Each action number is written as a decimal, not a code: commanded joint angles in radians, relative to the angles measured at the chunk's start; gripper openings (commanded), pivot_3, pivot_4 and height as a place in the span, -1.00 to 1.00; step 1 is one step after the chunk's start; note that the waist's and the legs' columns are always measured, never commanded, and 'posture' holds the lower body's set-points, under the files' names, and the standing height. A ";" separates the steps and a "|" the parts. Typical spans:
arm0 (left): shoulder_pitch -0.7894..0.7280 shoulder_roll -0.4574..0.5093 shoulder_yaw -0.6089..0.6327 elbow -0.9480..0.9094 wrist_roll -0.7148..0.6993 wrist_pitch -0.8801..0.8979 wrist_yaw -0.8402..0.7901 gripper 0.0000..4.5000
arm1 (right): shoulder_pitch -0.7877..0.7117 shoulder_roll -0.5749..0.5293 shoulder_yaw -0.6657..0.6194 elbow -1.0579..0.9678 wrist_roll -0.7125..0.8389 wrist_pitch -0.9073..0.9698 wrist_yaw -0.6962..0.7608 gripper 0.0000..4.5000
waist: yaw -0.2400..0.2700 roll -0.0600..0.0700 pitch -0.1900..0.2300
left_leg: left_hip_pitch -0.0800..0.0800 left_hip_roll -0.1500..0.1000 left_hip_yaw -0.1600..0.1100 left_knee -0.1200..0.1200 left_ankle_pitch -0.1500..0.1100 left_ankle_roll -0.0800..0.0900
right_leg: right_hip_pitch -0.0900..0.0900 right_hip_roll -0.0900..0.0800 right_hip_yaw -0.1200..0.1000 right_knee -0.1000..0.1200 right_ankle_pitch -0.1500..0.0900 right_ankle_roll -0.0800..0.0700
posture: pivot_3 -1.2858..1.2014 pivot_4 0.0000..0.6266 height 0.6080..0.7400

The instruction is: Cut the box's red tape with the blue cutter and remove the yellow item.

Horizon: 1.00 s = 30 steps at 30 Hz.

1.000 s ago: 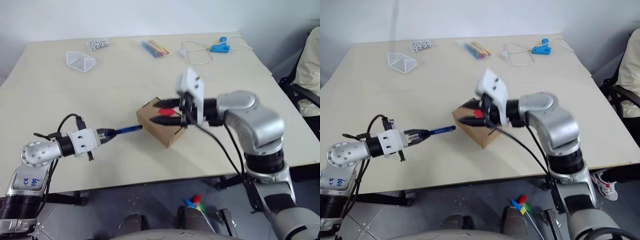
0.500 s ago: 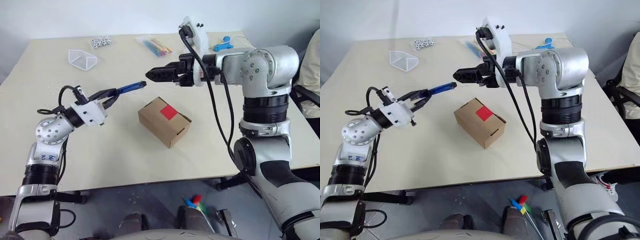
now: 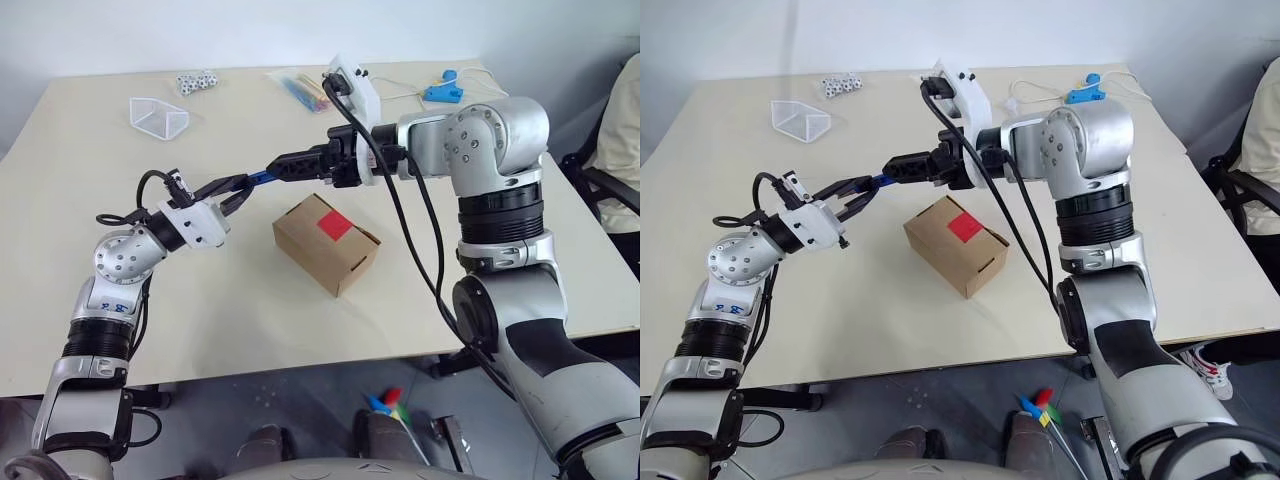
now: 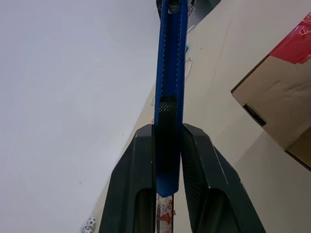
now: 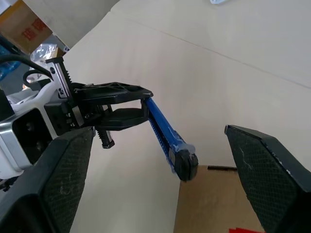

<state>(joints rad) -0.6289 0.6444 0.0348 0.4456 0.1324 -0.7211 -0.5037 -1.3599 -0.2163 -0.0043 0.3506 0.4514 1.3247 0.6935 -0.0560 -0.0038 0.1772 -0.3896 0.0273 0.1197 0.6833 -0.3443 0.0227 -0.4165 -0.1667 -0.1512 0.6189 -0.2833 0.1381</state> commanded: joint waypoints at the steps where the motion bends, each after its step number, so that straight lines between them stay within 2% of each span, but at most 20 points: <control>1: -0.011 0.004 0.009 -0.037 -0.024 -0.004 0.014 -0.83 | -0.027 0.001 0.009 0.006 0.014 -0.029 0.013 0.99 | 0.000 0.000 0.000 | 0.000 0.000 0.000 0.000 0.000 0.000 | 0.000 0.000 0.000 0.000 0.000 0.000 | 0.03 -0.52 1.00; 4: -0.008 0.003 0.010 -0.043 -0.027 0.000 0.016 -0.83 | -0.027 -0.003 0.016 0.023 0.010 -0.039 0.011 0.73 | 0.000 0.000 0.000 | 0.000 0.000 0.000 0.000 0.000 0.000 | 0.000 0.000 0.000 0.000 0.000 0.000 | 0.03 -0.52 1.00; 10: -0.002 0.001 0.010 -0.054 -0.030 0.008 0.019 -0.83 | -0.041 -0.005 0.007 0.056 0.014 -0.068 0.011 -0.22 | 0.000 0.000 0.000 | 0.000 0.000 0.000 0.000 0.000 0.000 | 0.000 0.000 -0.001 0.000 0.000 0.000 | 0.03 -0.52 1.00; 15: 0.000 -0.004 0.007 -0.057 -0.032 0.018 0.020 -0.83 | -0.053 -0.010 0.004 0.080 0.016 -0.085 0.014 -0.94 | -0.001 0.000 0.000 | 0.000 0.000 0.000 0.000 0.000 0.000 | 0.000 0.000 -0.001 0.000 0.000 0.000 | 0.03 -0.52 1.00; 23: 0.002 -0.010 -0.003 -0.056 -0.041 0.099 0.008 -0.83 | -0.063 -0.019 -0.003 0.068 0.030 -0.095 0.020 -0.94 | 0.000 0.000 0.000 | 0.000 0.000 -0.001 0.000 0.000 0.000 | 0.000 0.000 -0.001 0.000 0.000 0.000 | 0.03 -0.52 1.00; 25: -0.003 -0.007 -0.005 -0.055 -0.050 0.148 -0.008 -0.51 | -0.060 -0.019 -0.007 0.050 0.035 -0.091 0.016 -0.94 | 0.000 0.000 0.000 | 0.000 0.000 -0.001 0.000 0.000 0.000 | 0.000 0.000 -0.001 0.000 0.000 0.000 | 0.03 -0.52 1.00; 27: -0.014 -0.019 0.010 -0.061 -0.124 0.220 -0.047 -0.29 | -0.058 -0.022 -0.010 0.037 0.038 -0.093 0.010 -0.94 | -0.001 0.000 0.000 | 0.000 0.000 -0.001 0.000 0.000 0.000 | 0.000 0.000 -0.001 0.000 0.000 0.000 | 0.03 -0.52 1.00; 30: -0.025 -0.016 0.019 -0.070 -0.172 0.289 -0.086 0.14 | -0.055 -0.028 -0.019 0.016 0.042 -0.095 0.000 -0.94 | -0.001 0.000 0.000 | 0.000 0.000 -0.001 0.000 0.000 0.000 | 0.000 0.000 -0.001 0.000 0.000 0.000 | 0.03 -0.52 1.00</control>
<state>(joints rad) -0.6291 0.6245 0.0292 0.4065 0.0002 -0.4546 -0.5715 -1.3838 -0.2314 0.0073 0.4176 0.4740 1.2477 0.6980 -0.0565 -0.0038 0.1772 -0.3899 0.0276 0.1188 0.6834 -0.3441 0.0223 -0.4163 -0.1667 -0.1527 0.6190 -0.2833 0.1381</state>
